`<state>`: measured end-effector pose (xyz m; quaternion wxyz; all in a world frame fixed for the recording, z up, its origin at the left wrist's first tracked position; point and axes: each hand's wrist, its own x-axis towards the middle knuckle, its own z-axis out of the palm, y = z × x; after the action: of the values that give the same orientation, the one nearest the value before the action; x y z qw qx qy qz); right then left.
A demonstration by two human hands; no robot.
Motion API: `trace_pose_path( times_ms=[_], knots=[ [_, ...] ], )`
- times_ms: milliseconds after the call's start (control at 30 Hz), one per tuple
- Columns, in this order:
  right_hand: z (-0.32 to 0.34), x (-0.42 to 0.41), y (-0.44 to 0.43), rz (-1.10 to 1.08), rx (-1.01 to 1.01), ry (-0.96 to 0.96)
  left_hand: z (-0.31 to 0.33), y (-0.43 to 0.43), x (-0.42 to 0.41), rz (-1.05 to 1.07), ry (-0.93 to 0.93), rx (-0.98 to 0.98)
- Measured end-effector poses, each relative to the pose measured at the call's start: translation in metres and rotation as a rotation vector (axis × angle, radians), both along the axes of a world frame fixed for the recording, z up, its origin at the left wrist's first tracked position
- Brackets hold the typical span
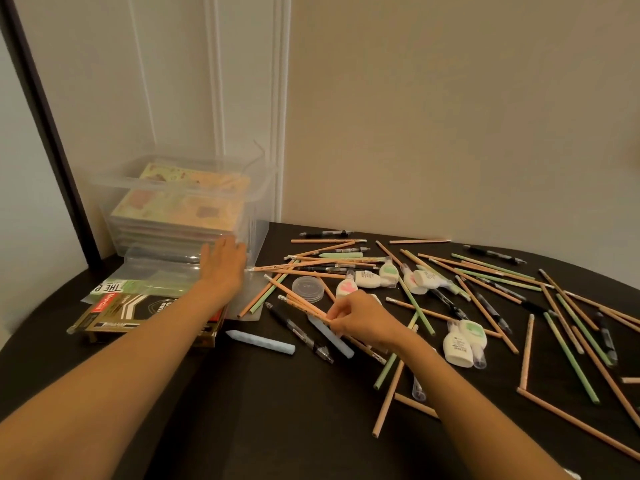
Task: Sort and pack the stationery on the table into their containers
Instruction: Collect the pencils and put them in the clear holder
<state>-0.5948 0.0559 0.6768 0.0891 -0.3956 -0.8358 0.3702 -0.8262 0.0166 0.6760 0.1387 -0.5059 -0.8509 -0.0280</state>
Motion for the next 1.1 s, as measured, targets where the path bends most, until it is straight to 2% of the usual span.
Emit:
trace_pose_path(
  times_ms=[200,367,533,833,1100],
  knots=[
    [0.001,0.002,0.008,-0.115,-0.012,0.069,0.017,0.006,0.01,-0.1,0.101,-0.013],
    [0.004,0.005,0.009,-0.22,-0.102,0.128,0.027,0.001,0.029,-0.164,0.034,0.017],
    [-0.002,0.007,0.004,-0.288,-0.15,0.105,0.028,-0.008,0.054,-0.227,0.077,-0.013],
    [-0.004,-0.005,0.007,-0.413,-0.213,0.164,0.034,-0.02,0.066,-0.207,0.142,0.054],
    [0.012,0.002,0.006,-0.562,-0.32,0.204,0.047,-0.027,0.084,-0.181,0.009,0.059]
  ],
)
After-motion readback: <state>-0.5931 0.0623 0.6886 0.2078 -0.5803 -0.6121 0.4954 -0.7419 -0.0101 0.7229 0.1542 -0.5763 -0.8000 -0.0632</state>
